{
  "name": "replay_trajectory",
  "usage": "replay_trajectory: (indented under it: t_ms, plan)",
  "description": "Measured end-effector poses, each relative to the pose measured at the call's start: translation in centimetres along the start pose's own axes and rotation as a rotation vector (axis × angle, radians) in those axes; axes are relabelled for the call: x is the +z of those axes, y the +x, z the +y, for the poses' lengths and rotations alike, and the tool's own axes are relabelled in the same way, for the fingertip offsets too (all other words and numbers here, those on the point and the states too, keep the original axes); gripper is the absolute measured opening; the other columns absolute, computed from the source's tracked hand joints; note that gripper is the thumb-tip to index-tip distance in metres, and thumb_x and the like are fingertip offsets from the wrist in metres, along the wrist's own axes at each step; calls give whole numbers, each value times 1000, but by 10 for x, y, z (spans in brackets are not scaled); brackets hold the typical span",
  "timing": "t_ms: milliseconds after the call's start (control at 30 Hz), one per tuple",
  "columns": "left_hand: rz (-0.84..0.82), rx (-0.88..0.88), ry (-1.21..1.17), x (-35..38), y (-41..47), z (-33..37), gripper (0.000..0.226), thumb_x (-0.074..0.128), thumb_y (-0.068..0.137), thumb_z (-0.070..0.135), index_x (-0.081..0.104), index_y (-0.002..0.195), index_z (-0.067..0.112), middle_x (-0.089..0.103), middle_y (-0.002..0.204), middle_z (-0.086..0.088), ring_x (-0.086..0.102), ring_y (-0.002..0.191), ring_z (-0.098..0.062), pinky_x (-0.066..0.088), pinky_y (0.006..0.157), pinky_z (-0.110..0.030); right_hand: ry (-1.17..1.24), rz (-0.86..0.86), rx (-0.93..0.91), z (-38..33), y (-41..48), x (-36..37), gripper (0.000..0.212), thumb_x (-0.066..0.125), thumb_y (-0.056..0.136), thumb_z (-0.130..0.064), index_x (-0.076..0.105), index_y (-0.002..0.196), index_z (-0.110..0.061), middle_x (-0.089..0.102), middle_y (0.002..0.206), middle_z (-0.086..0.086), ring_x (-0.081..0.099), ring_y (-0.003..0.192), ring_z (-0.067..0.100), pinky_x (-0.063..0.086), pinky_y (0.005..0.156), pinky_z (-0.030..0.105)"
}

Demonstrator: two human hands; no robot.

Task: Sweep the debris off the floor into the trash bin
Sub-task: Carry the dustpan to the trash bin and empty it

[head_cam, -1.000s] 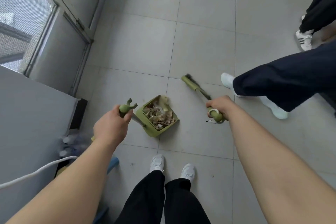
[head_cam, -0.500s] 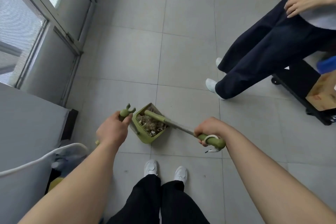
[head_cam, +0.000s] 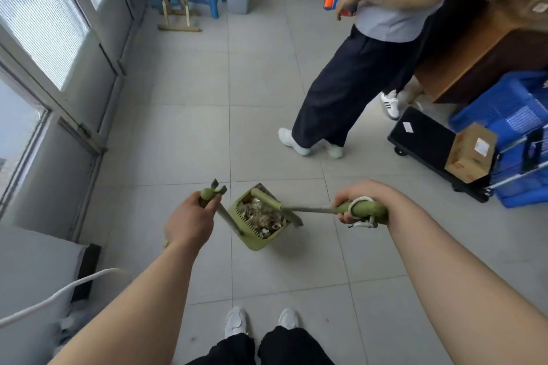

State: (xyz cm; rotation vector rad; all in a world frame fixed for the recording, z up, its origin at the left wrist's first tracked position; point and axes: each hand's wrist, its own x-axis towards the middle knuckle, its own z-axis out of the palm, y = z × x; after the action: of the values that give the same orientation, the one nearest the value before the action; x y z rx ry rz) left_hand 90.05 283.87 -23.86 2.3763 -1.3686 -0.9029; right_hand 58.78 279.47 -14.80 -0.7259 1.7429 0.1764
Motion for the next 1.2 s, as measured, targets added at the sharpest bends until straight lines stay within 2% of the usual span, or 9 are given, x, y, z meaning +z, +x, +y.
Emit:
replay_trajectory:
  t_ms: [200,300,400,467,567,800,1000,1067,1200]
  plan:
    - [19,99,-11,4,1,62,33,43,92,59,58,98,30,61,77,8,59,79,-23,39,64,-33,163,53,-49,-7,-31,-55,17,52,90,-11,57,78,-2,61,66,9,55,37,11,42,50,21]
    - [24,138,-12,10,7,97,34,42,93,59,57,96,28,61,76,7,59,76,-22,42,64,-33,249,68,-92,-6,-39,-86,16,50,91,-9,56,78,0,61,65,11,56,35,12,45,50,20]
    - [39,150,-25,20,15,136,35,42,93,59,57,93,27,62,73,5,60,70,-21,42,63,-32,290,178,-216,-4,-43,-124,11,55,89,-1,54,78,-4,57,74,11,59,34,10,47,38,19]
    - [48,151,-37,28,20,163,36,41,92,59,57,93,27,63,71,3,60,64,-20,40,60,-31,241,134,-161,-4,-41,-154,8,55,88,-5,57,81,-1,60,67,10,60,42,12,44,43,20]
    - [57,144,-54,42,29,205,36,40,92,59,58,93,28,63,69,1,60,61,-20,37,57,-30,191,24,-33,-8,-34,-207,25,47,88,-16,58,87,6,62,59,12,53,56,13,35,59,20]
    - [101,118,-111,73,58,285,37,39,91,60,60,95,29,64,73,1,63,68,-24,38,59,-31,254,-23,8,-36,-24,-310,30,39,95,-23,50,90,4,58,55,12,53,38,12,43,44,16]
    - [135,95,-166,81,91,336,38,40,91,59,62,97,29,64,77,3,62,69,-23,36,59,-31,296,8,-62,-67,-11,-367,32,42,94,-23,48,108,6,56,66,13,53,40,11,44,46,16]
    - [143,87,-177,81,109,352,39,40,91,59,63,97,29,64,77,2,62,69,-23,38,60,-31,347,-3,-53,-85,-1,-382,29,37,97,-22,48,100,5,51,70,12,52,35,13,44,41,16]
    - [149,84,-187,76,157,383,37,41,91,58,63,97,29,64,78,3,62,72,-23,38,61,-32,430,-27,-57,-129,15,-408,28,39,97,-24,48,84,-2,52,60,13,50,30,15,45,38,19]
